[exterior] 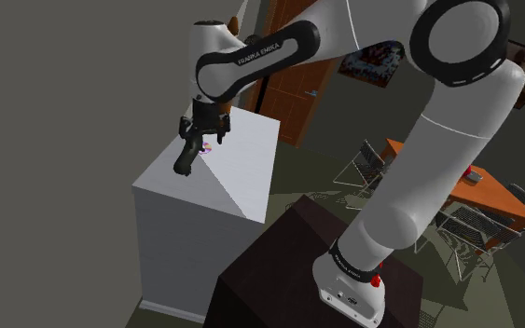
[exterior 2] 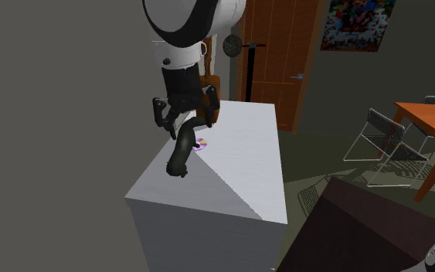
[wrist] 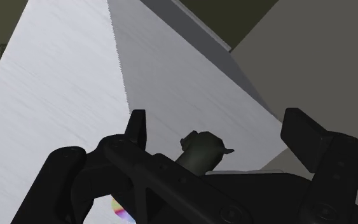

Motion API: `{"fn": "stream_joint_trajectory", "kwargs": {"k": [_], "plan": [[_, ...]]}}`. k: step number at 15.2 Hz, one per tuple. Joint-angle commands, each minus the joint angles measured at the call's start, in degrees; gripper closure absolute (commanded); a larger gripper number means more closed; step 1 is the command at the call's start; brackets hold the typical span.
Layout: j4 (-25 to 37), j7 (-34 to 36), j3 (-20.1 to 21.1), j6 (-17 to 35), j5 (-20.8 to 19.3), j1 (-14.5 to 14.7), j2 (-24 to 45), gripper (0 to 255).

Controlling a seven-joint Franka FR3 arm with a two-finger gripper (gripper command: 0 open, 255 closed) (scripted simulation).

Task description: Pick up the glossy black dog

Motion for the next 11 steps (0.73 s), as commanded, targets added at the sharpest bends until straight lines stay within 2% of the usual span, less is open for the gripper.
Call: {"fn": "stream_joint_trajectory", "kwargs": {"k": [1,6,11], "plan": [[2.34,3.29,-0.44,1.59,-1.79,0.22,4.43,0],[10.83,10.03,-2.53,3.32,-5.3,1.55,15.73,0],[21.11,15.06,-5.13,3.53,-7.06,3.04,26.93,0]]}}
